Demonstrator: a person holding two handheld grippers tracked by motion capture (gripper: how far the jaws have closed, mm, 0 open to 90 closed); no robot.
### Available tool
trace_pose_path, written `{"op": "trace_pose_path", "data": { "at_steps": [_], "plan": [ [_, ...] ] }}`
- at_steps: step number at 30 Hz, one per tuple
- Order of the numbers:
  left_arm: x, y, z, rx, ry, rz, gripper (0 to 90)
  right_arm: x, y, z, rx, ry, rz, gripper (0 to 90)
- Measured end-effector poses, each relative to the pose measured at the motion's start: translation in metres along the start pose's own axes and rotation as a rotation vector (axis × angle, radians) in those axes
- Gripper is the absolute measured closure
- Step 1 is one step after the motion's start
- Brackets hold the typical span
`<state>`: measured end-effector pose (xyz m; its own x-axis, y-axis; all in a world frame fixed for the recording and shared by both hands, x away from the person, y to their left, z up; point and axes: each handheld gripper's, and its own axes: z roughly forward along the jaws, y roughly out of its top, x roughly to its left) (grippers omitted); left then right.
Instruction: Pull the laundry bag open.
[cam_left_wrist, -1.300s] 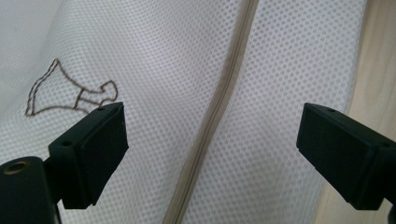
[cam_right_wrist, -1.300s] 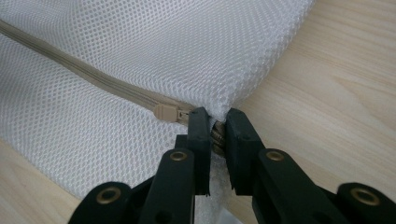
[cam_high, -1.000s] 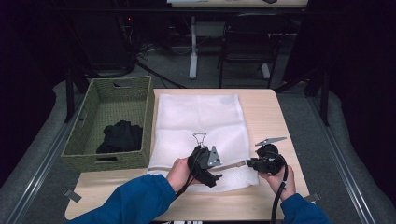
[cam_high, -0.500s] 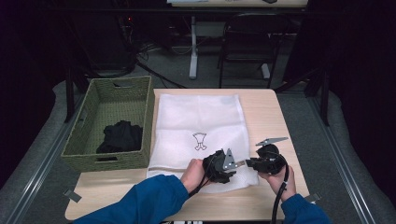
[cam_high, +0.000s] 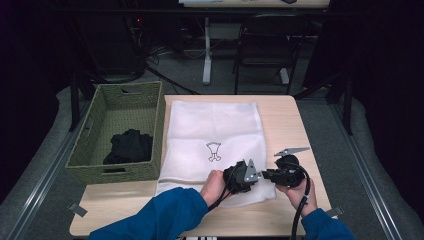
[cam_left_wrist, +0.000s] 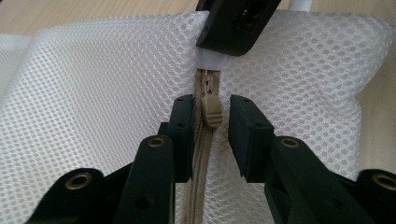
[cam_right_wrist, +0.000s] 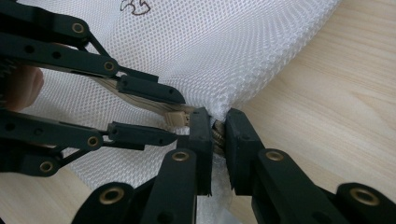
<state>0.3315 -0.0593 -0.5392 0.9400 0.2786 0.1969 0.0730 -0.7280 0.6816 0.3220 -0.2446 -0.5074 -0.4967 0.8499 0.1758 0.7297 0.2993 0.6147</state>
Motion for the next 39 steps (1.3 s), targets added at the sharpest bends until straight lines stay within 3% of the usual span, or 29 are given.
{"op": "trace_pose_path", "data": {
  "at_steps": [4, 12, 14, 22, 27, 34, 39],
  "plan": [
    [0.0007, -0.0007, 0.0008, 0.003, 0.002, 0.003, 79.4, 0.0014, 0.0005, -0.0007, -0.012, 0.003, 0.000, 82.8],
    [-0.0019, -0.0006, 0.0019, -0.004, 0.015, 0.014, 80.9, 0.0010, 0.0003, -0.0006, -0.011, 0.004, 0.004, 82.7],
    [-0.0023, -0.0004, 0.0010, -0.013, 0.014, 0.018, 86.5, 0.0007, 0.0000, -0.0006, -0.014, 0.002, 0.004, 82.5],
    [-0.0040, 0.0009, 0.0005, 0.012, 0.012, 0.045, 86.5, -0.0002, -0.0010, -0.0003, -0.009, 0.003, 0.007, 82.4],
    [-0.0018, -0.0007, 0.0046, 0.018, -0.004, 0.034, 82.0, 0.0029, 0.0000, -0.0020, -0.020, 0.014, 0.003, 82.8],
    [-0.0027, -0.0010, 0.0055, 0.017, -0.002, 0.032, 86.4, 0.0022, -0.0007, -0.0016, -0.016, 0.014, 0.002, 82.5],
    [-0.0015, -0.0018, 0.0017, 0.005, -0.006, 0.027, 86.7, 0.0020, -0.0008, -0.0018, -0.019, 0.011, -0.005, 75.6]
  ]
}}
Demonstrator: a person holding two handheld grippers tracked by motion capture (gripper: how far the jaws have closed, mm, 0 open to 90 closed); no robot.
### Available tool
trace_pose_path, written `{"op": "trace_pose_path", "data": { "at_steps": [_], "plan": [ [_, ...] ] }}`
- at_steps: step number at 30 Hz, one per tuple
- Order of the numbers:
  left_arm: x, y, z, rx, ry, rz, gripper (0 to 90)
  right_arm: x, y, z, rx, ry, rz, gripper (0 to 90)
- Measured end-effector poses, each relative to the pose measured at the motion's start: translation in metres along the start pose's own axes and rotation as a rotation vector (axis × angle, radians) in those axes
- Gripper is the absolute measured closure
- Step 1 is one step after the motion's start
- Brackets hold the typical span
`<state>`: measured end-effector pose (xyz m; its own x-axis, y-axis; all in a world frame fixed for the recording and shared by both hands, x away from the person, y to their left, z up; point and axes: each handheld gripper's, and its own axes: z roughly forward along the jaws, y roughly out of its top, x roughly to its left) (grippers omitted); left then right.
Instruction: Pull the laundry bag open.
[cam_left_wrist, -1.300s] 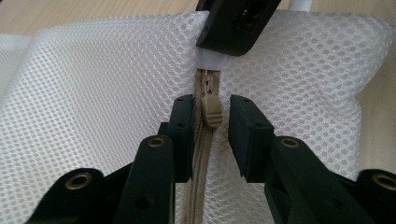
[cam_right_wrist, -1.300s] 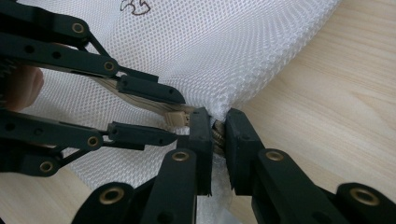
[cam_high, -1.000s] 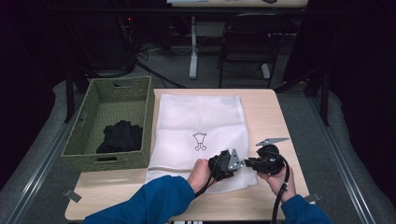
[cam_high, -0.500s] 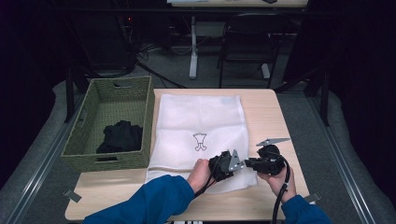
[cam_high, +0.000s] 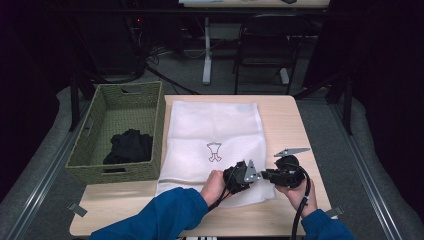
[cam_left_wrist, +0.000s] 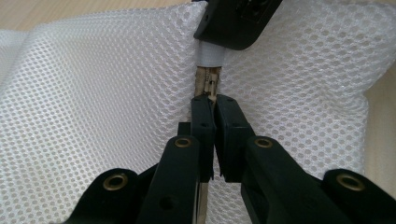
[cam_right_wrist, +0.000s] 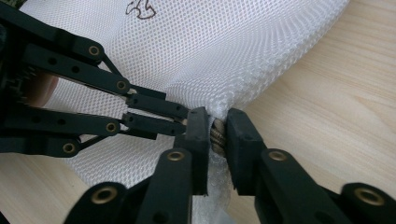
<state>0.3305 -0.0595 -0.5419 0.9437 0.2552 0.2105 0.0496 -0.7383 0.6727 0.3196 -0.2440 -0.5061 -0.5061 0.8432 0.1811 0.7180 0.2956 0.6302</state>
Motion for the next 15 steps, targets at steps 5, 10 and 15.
{"op": "trace_pose_path", "data": {
  "at_steps": [5, 10, 15],
  "plan": [
    [-0.0006, 0.0005, -0.0025, 0.001, -0.004, 0.004, 86.6, -0.0050, -0.0025, 0.0095, 0.032, 0.014, 0.039, 65.7],
    [0.0023, 0.0000, -0.0028, 0.006, -0.009, -0.005, 86.6, 0.0005, -0.0014, 0.0086, -0.001, 0.006, 0.014, 81.1],
    [0.0025, -0.0011, -0.0012, 0.000, -0.018, -0.036, 86.5, 0.0026, -0.0014, 0.0089, -0.002, -0.001, -0.002, 82.7]
  ]
}}
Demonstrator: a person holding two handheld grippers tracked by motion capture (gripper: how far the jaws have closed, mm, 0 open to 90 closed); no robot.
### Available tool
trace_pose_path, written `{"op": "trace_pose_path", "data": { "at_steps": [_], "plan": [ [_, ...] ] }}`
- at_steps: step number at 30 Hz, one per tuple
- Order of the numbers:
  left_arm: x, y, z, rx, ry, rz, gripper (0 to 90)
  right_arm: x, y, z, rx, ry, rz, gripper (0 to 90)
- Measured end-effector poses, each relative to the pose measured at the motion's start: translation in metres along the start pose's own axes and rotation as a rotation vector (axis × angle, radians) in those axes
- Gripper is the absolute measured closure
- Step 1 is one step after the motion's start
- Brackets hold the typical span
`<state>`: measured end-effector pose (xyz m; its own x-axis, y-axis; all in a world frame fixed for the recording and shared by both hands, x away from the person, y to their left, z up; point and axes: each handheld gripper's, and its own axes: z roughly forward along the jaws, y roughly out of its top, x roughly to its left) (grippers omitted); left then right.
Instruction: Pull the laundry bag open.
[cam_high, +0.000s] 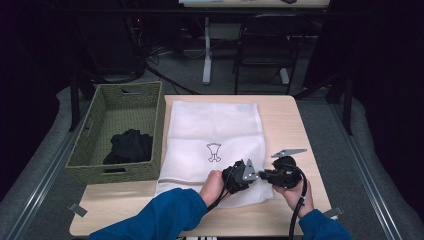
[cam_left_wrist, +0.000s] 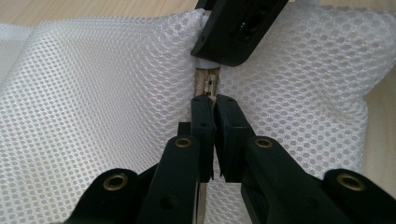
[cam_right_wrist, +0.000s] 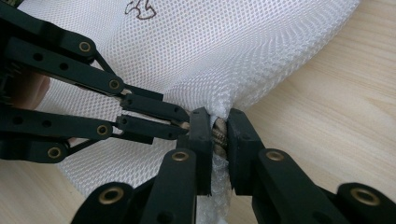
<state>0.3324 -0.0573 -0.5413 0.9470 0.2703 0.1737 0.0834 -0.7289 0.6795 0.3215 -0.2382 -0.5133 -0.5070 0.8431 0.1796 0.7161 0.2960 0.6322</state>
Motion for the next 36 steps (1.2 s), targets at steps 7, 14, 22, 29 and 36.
{"op": "trace_pose_path", "data": {
  "at_steps": [7, 14, 22, 29, 36],
  "plan": [
    [-0.0016, 0.0025, 0.0008, 0.021, 0.016, 0.001, 86.7, 0.0047, 0.0003, 0.0009, 0.007, -0.036, -0.036, 83.3],
    [-0.0013, 0.0017, 0.0010, 0.018, 0.017, -0.019, 86.8, 0.0074, 0.0005, 0.0005, 0.011, -0.072, -0.060, 83.5],
    [-0.0006, 0.0015, -0.0003, 0.031, 0.007, -0.023, 86.8, 0.0084, 0.0005, 0.0009, 0.019, -0.085, -0.065, 83.5],
    [-0.0002, 0.0011, 0.0002, 0.030, 0.000, -0.033, 86.8, 0.0077, 0.0000, 0.0007, 0.023, -0.098, -0.074, 83.5],
    [0.0002, -0.0003, -0.0027, 0.037, 0.003, -0.035, 86.8, 0.0092, 0.0001, 0.0001, 0.025, -0.106, -0.083, 83.5]
  ]
}}
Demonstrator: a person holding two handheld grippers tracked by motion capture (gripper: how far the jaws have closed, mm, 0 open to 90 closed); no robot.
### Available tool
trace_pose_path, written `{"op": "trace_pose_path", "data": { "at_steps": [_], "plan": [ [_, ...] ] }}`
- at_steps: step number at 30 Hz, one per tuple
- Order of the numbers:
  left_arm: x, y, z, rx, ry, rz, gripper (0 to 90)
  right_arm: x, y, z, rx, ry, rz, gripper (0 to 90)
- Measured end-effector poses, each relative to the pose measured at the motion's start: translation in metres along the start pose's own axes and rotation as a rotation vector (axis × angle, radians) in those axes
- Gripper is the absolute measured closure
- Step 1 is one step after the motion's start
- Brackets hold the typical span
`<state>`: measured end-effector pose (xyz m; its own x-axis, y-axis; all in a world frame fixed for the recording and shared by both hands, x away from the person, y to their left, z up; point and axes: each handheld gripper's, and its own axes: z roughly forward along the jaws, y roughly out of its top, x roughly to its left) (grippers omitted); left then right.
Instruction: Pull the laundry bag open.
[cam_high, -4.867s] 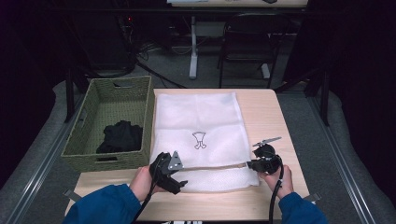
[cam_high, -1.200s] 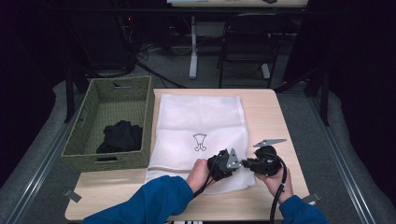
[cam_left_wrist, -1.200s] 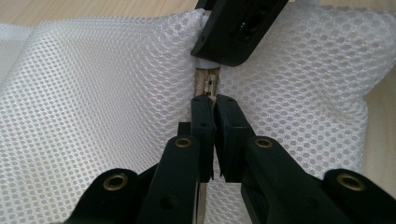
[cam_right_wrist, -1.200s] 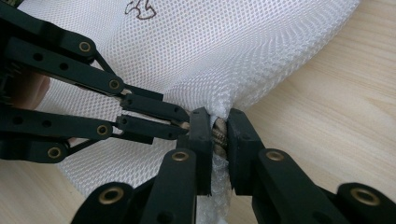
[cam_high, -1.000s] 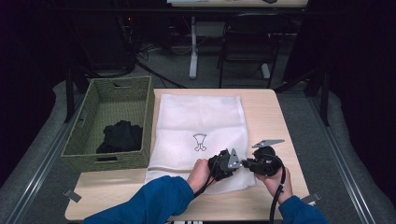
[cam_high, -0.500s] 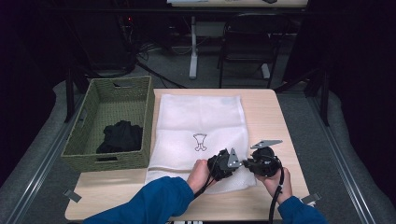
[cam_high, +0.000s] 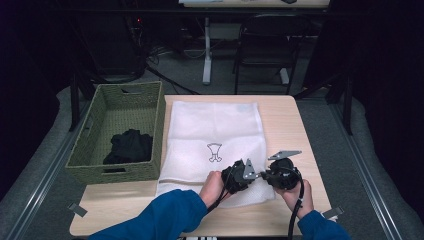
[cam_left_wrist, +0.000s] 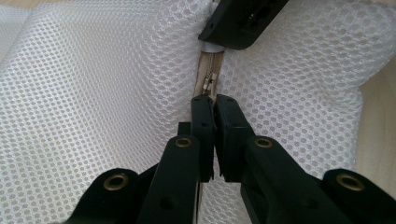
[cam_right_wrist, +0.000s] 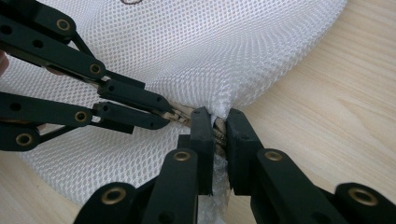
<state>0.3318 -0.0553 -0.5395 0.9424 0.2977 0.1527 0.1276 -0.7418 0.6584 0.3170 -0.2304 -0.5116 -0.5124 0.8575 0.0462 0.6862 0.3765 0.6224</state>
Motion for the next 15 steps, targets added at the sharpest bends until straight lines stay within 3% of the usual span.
{"op": "trace_pose_path", "data": {
  "at_steps": [15],
  "plan": [
    [0.0035, -0.0051, -0.0046, 0.020, -0.018, -0.007, 86.8, -0.0009, -0.0009, 0.0012, 0.003, -0.003, 0.002, 83.5]
  ]
}}
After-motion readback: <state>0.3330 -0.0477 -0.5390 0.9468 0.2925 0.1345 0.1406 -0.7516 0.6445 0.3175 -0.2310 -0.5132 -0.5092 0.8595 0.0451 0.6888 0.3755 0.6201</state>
